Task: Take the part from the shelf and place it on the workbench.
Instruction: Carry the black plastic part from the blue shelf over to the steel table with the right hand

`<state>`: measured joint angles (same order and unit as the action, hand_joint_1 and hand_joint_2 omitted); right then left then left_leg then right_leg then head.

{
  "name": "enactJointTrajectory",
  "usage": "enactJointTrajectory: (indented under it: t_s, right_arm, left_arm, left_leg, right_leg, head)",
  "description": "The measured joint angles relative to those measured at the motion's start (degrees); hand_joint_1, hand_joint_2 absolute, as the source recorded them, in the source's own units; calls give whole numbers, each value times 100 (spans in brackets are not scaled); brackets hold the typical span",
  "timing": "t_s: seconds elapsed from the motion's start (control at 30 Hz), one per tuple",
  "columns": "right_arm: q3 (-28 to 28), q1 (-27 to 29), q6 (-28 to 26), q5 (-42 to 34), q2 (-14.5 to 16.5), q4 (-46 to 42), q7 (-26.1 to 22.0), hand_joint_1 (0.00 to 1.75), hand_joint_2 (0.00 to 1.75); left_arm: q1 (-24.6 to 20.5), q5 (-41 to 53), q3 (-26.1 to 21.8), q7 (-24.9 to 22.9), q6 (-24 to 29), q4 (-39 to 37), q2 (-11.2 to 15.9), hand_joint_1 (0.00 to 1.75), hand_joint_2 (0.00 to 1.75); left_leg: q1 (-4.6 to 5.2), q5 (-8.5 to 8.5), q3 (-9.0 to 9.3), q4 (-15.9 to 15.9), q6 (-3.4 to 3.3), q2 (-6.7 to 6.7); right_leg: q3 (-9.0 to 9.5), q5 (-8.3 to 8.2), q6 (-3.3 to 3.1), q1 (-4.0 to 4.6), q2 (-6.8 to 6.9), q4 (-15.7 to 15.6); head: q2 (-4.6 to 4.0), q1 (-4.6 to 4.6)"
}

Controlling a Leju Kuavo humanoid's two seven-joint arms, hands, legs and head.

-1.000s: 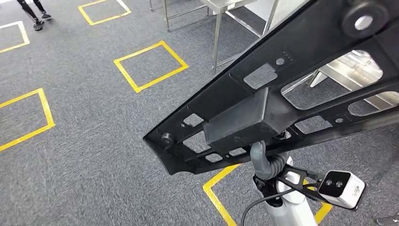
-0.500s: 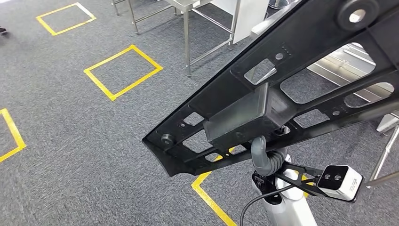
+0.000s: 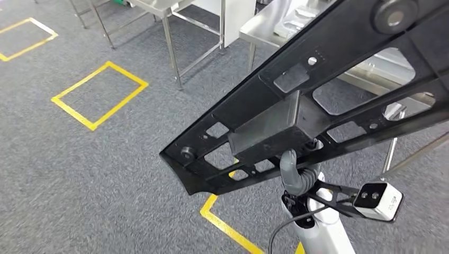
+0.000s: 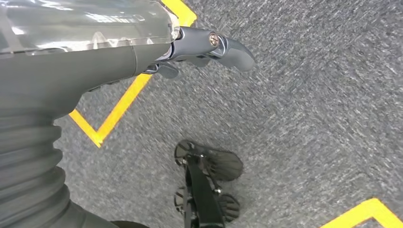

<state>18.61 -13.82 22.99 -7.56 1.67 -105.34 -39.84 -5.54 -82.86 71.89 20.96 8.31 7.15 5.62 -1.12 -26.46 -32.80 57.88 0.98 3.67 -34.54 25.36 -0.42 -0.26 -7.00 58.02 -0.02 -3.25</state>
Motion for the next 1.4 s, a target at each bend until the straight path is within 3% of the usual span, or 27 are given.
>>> enactJointTrajectory:
  t_s: [0.03, 0.1, 0.17, 0.23, 0.27, 0.3, 0.33, 0.4, 0.47, 0.53, 0.6, 0.67, 0.73, 0.77, 0.8, 0.83, 0.9, 0.97, 1.03, 1.07, 1.13, 1.2, 1.27, 1.3, 1.33, 1.4]
  right_arm:
    - [-7, 14, 16, 0, 2, 1, -1, 175, 175]
    - [-24, 23, 49, 6, 2, 2, -2, 175, 175]
    - [-33, 28, 81, 21, 10, 8, -3, 175, 175]
    - [-40, 53, 128, 36, 22, 23, -2, 175, 175]
    - [-48, 66, 153, 42, 28, 34, -2, 175, 175]
    - [-57, 73, 174, 49, 38, 42, -1, 175, 175]
    - [-66, 75, 190, 56, 52, 46, -1, 175, 175]
    - [-78, 67, 204, 76, 90, 48, -1, 175, 175]
    - [-89, 60, 212, 93, 122, 46, -2, 175, 175]
    - [-107, 66, 222, 103, 138, 42, -3, 175, 175]
    - [-120, 71, 242, 109, 151, 30, -3, 175, 175]
    - [-123, 73, 255, 116, 179, 21, -3, 175, 175]
    - [-123, 79, 256, 121, 196, 23, -3, 175, 175]
    - [-123, 82, 256, 121, 198, 24, -3, 175, 175]
    - [-123, 83, 256, 120, 198, 25, -3, 175, 175]
    - [-123, 83, 257, 117, 198, 26, -3, 175, 175]
    - [-127, 79, 258, 107, 197, 26, -3, 175, 175]
    - [-133, 75, 258, 101, 195, 26, -2, 175, 175]
    - [-153, 76, 258, 99, 192, 26, -2, 175, 175]
    - [-170, 80, 258, 98, 189, 22, -3, 175, 175]
    - [-202, 68, 258, 96, 180, 13, -3, 175, 175]
    - [-217, 60, 258, 95, 167, 7, -3, 175, 175]
    - [-228, 76, 258, 94, 155, 8, -3, 175, 175]
    - [-235, 84, 258, 94, 149, 8, -3, 175, 175]
    - [-243, 88, 258, 94, 144, 8, -3, 175, 175]
    - [-250, 83, 258, 94, 139, 8, -3, 175, 175]
  left_arm:
    - [-12, 0, 0, -13, 7, 0, -7, 0, 175]
    - [-35, 0, 0, -25, 26, -1, -19, 0, 175]
    - [-26, 0, 0, -32, 52, -2, -25, 0, 175]
    - [0, 0, -1, -34, 75, -2, -25, 0, 175]
    - [5, 0, -3, -31, 84, -2, -25, 0, 175]
    - [2, 0, -5, -26, 88, -2, -25, 0, 175]
    - [-5, 0, -8, -21, 90, -2, -25, 0, 175]
    - [-18, 0, -9, -11, 80, -2, -24, 0, 175]
    - [-23, 0, -9, -4, 66, -3, -18, 0, 175]
    - [-39, 0, -9, -2, 56, -4, -14, 0, 175]
    - [-65, 0, -9, 4, 47, -4, -13, 0, 175]
    - [-62, 0, -9, 11, 44, -4, -8, 0, 175]
    - [-31, 0, -9, 13, 42, -4, -1, 0, 175]
    - [-22, 0, -9, 13, 38, -4, 2, 0, 175]
    - [-19, 0, -9, 13, 32, -4, 4, 0, 175]
    - [-22, 0, -9, 13, 23, -4, 6, 0, 175]
    - [-32, 0, -9, 13, 3, -5, 17, 0, 175]
    - [-40, 0, -9, 7, -12, -8, 28, 0, 175]
    - [-58, 0, -9, -5, -22, -9, 31, 0, 175]
    - [-76, 0, -9, -9, -28, -8, 27, 0, 175]
    - [-103, 0, -9, -10, -39, -7, 22, 0, 175]
    - [-90, 0, -9, -11, -43, -7, 22, 0, 175]
    - [-72, 0, -9, -14, -44, -7, 23, 0, 175]
    - [-74, 0, -8, -15, -44, -7, 23, 0, 175]
    - [-78, 0, -8, -15, -45, -7, 23, 0, 175]
    - [-86, 0, -8, -15, -47, -7, 23, 0, 175]
  left_leg:
    - [-9, 12, 5, -8, -35, -57]
    - [-29, 36, 30, -54, -114, -181]
    - [-21, 39, 46, -77, -169, -319]
    - [-3, 23, 48, -74, -188, -468]
    - [1, 15, 51, -73, -186, -543]
    - [1, 3, 61, -72, -179, -612]
    - [1, -10, 78, -71, -166, -675]
    - [20, -50, 123, -63, -118, -783]
    - [47, -88, 160, -57, -52, -881]
    - [49, -113, 191, -64, 18, -978]
    - [24, -230, 162, 67, 81, -841]
    - [0, -555, -87, 636, 118, -553]
    - [-4, -861, -466, 1399, 137, -432]
    - [-4, -874, -584, 1593, 141, -417]
    - [-4, -766, -601, 1564, 136, -410]
    - [-5, -557, -509, 1303, 123, -390]
    - [-11, -139, -183, 496, 71, -195]
    - [-8, -13, 10, 49, 20, -12]
    - [2, -26, 43, -7, -31, -50]
    - [-6, -10, 54, -35, -66, -112]
    - [-32, 24, 80, -93, -142, -238]
    - [-22, 26, 89, -109, -183, -375]
    - [-11, 13, 89, -104, -190, -523]
    - [-10, 3, 93, -103, -184, -594]
    - [-10, -9, 106, -101, -174, -662]
    - [-1, -47, 149, -95, -137, -782]
  right_leg:
    - [-11, -4, 36, -8, -38, -5]
    - [-93, 111, 96, 8, 133, 161]
    - [-384, 430, 138, 8, 468, 754]
    - [-751, 698, 172, -21, 620, 1465]
    - [-832, 698, 184, -35, 651, 1610]
    - [-788, 587, 191, -46, 680, 1516]
    - [-626, 399, 190, -53, 732, 1205]
    - [-192, 84, 155, -24, 978, 393]
    - [-1, 7, 90, 25, 1099, 15]
    - [-10, 10, 19, 41, 973, -5]
    - [8, -15, -57, 17, 854, -47]
    - [24, -32, -114, -1, 733, -72]
    - [25, -31, -135, 6, 588, -67]
    - [28, -30, -137, 10, 506, -62]
    - [34, -28, -134, 12, 423, -57]
    - [44, -23, -128, 12, 340, -49]
    - [51, -8, -98, 15, 193, -25]
    - [21, -6, -44, 5, 65, -4]
    - [-13, -27, 36, -14, -55, -13]
    - [-20, -25, 72, -16, -41, -9]
    - [-131, 125, 120, 9, 212, 213]
    - [-466, 477, 151, 3, 545, 886]
    - [-814, 704, 186, -28, 644, 1552]
    - [-849, 661, 197, -39, 662, 1611]
    - [-761, 518, 199, -46, 694, 1436]
    - [-326, 147, 172, -36, 901, 619]
  head:
    - [0, -1]
    - [0, 0]
    - [0, 1]
    - [0, 1]
    - [0, 1]
    - [0, 1]
    - [0, 1]
    - [0, 1]
    - [0, 0]
    - [0, 1]
    - [0, 1]
    - [0, 1]
    - [0, 0]
    - [0, 0]
    - [0, -1]
    - [0, 0]
    - [0, 1]
    - [0, 0]
    - [0, -1]
    - [0, -1]
    - [0, 1]
    - [0, 2]
    - [0, 1]
    - [0, 1]
    - [0, 1]
    - [0, 1]
